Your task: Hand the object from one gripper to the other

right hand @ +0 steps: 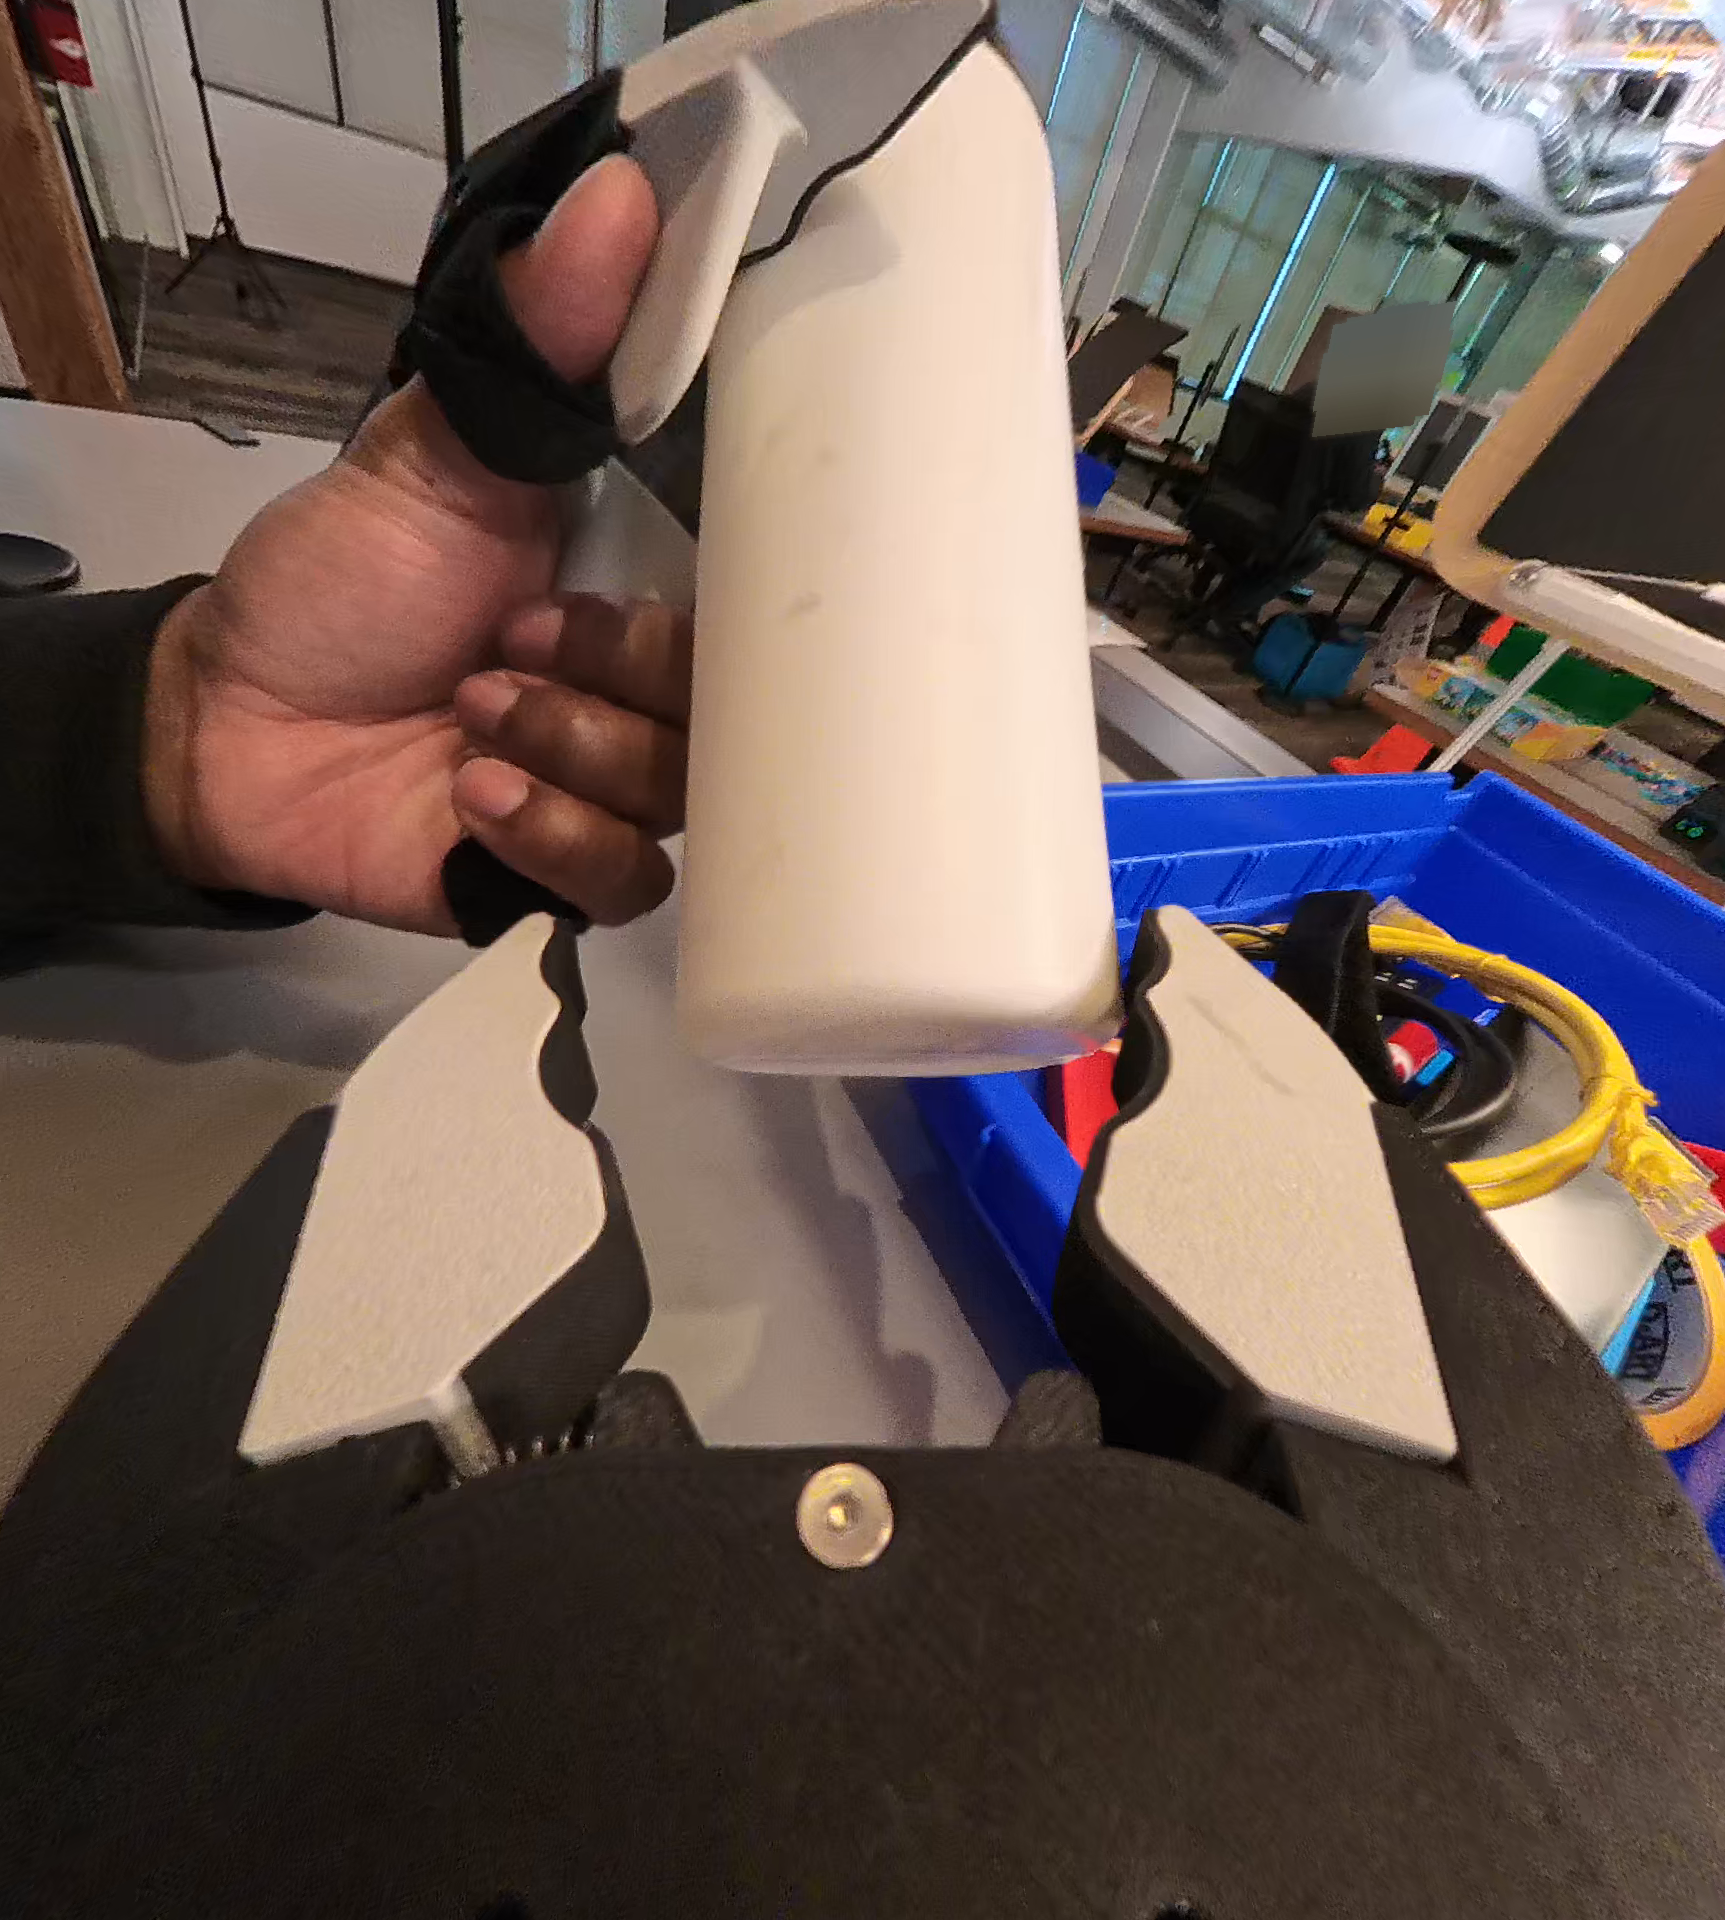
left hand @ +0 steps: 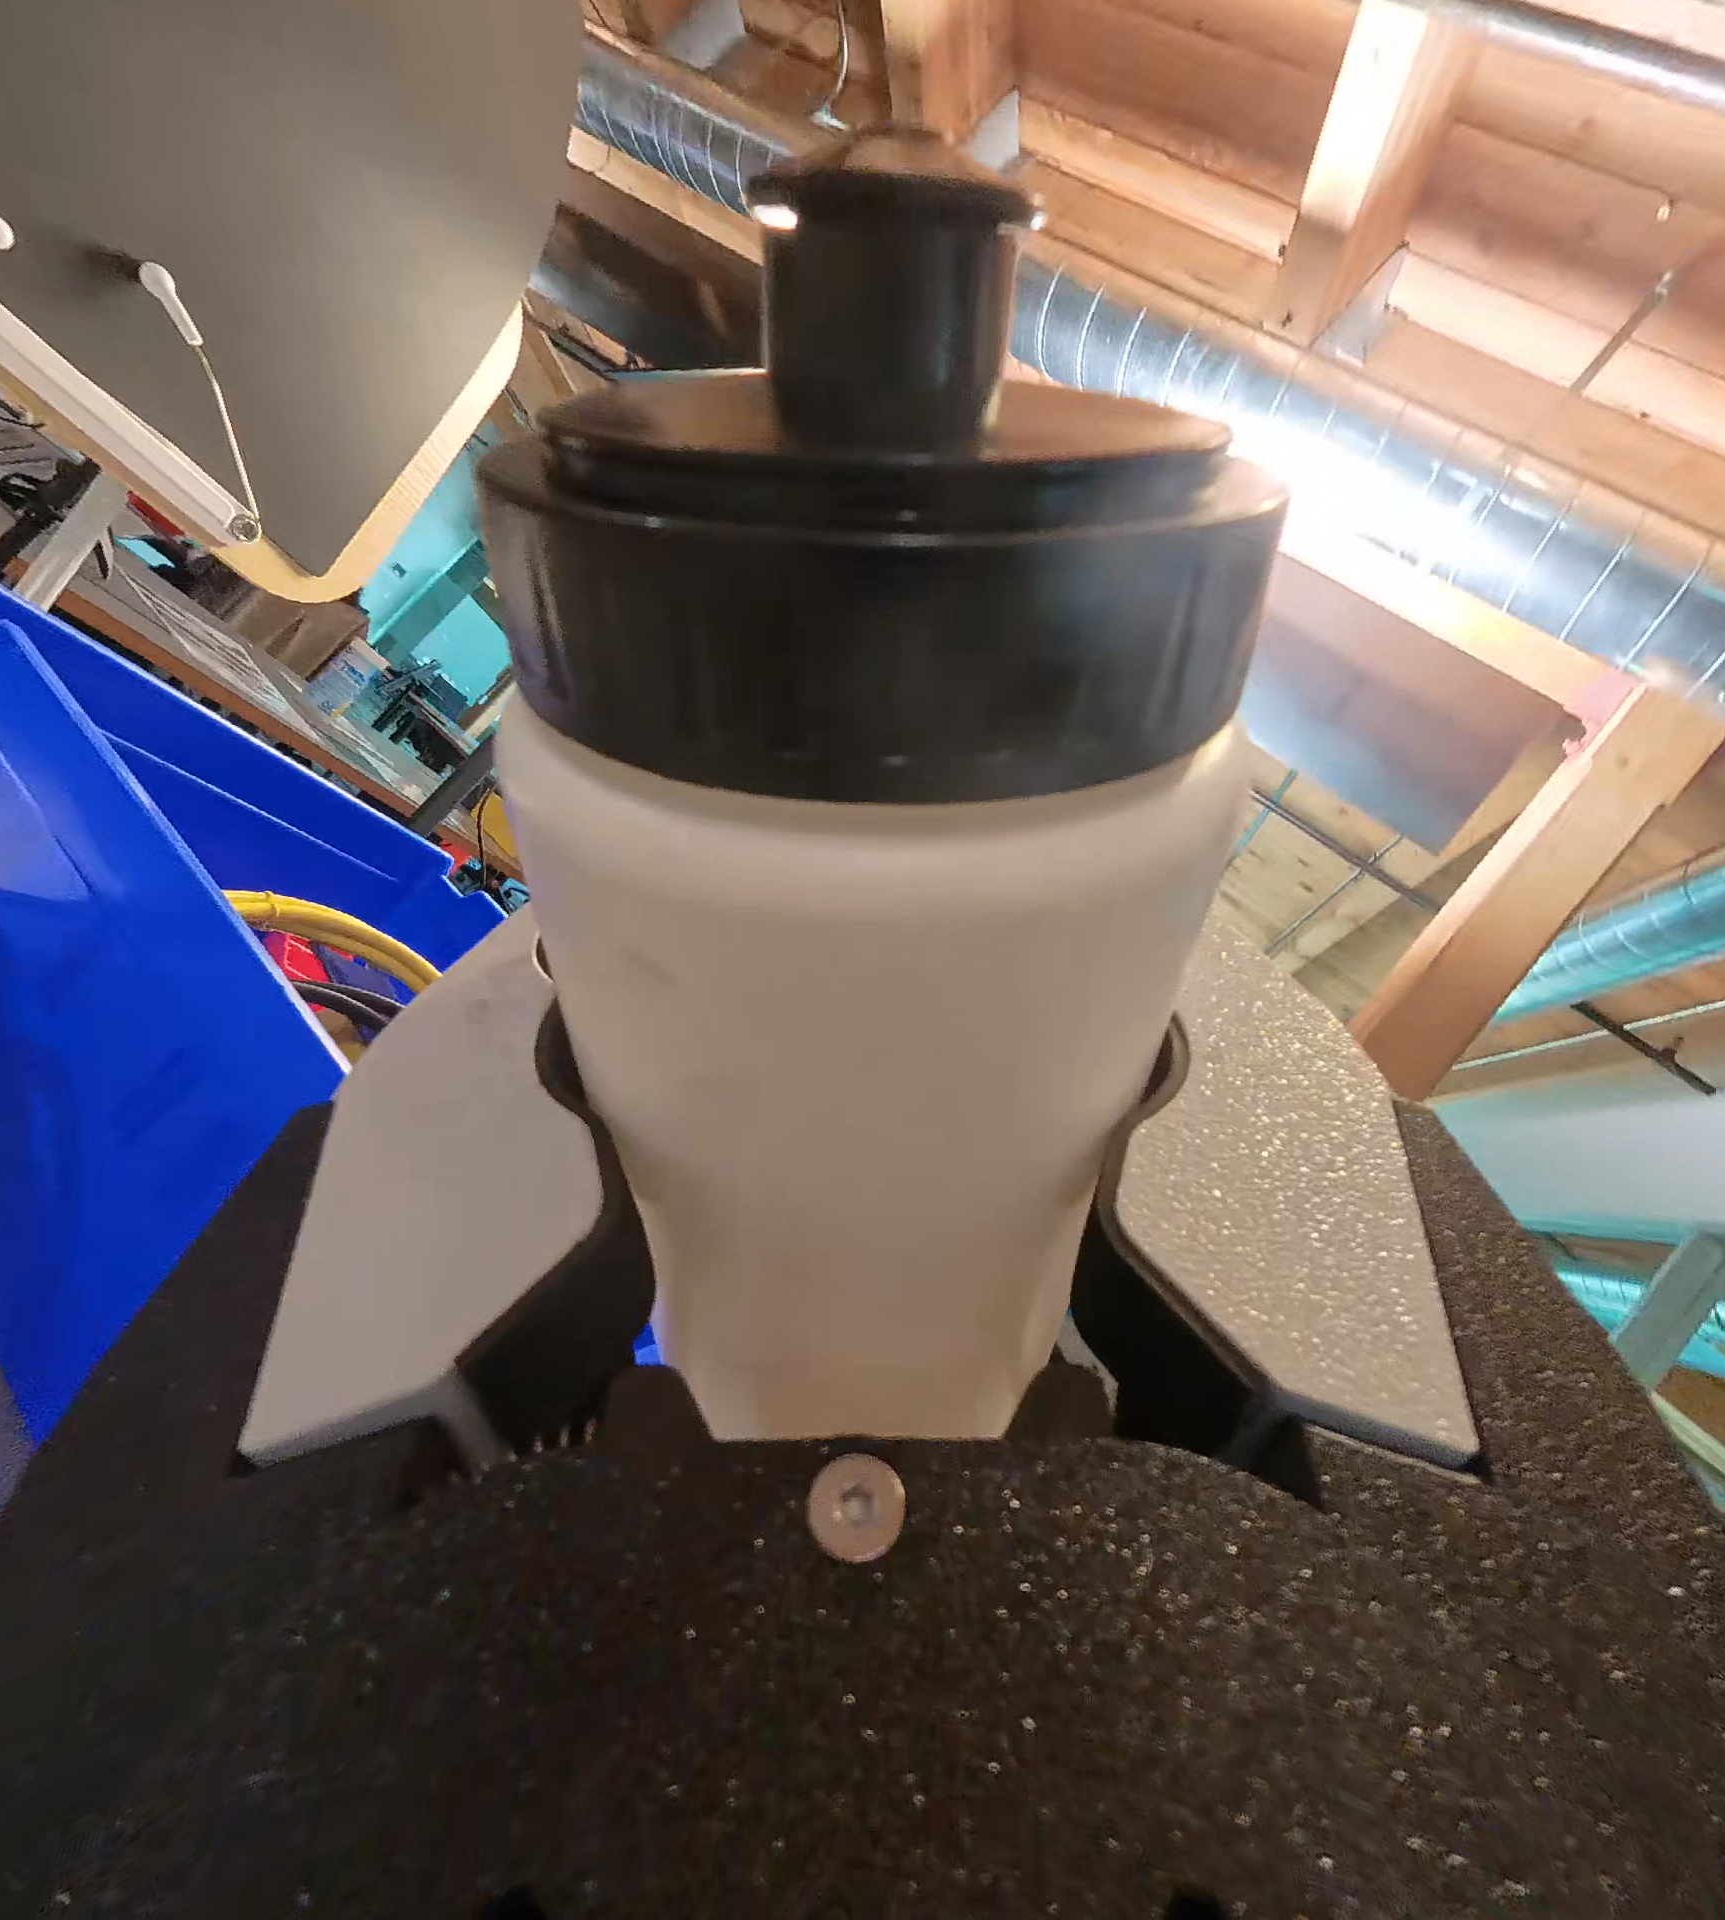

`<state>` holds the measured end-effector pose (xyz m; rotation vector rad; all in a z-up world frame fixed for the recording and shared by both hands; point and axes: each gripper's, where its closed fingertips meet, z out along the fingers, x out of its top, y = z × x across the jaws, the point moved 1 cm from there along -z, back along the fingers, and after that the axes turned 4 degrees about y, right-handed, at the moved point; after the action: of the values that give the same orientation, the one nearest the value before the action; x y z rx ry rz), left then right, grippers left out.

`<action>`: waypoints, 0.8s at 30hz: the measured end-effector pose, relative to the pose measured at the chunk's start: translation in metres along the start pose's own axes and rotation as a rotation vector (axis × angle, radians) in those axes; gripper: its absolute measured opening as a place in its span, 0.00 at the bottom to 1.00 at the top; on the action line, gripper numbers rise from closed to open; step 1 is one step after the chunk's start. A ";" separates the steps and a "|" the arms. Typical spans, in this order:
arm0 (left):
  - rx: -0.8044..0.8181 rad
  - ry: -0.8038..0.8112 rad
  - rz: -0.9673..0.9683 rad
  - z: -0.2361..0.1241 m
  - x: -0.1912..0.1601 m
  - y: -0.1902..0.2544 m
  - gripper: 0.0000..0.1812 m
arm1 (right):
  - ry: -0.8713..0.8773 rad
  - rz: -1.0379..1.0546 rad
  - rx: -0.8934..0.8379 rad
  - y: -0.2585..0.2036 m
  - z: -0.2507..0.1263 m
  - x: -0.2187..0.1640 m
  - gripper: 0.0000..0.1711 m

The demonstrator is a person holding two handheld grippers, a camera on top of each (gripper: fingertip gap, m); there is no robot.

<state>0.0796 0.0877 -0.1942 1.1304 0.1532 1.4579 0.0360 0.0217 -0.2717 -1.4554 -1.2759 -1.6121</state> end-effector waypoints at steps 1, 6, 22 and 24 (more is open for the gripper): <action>0.002 0.011 -0.005 0.001 -0.002 0.001 0.58 | 0.021 0.006 -0.009 0.003 -0.002 0.001 0.59; -0.043 0.084 -0.080 0.003 0.002 0.006 0.58 | 0.089 0.032 -0.023 0.012 -0.011 0.007 0.64; -0.117 0.050 -0.277 0.002 -0.019 0.010 0.58 | 0.115 -0.206 -0.147 0.013 -0.015 0.016 0.79; -0.122 0.039 -0.269 0.002 -0.020 0.010 0.58 | 0.132 -0.209 -0.141 0.012 -0.016 0.019 0.77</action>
<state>0.0703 0.0671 -0.1970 0.9440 0.2311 1.2329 0.0364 0.0054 -0.2489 -1.3070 -1.2959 -1.9371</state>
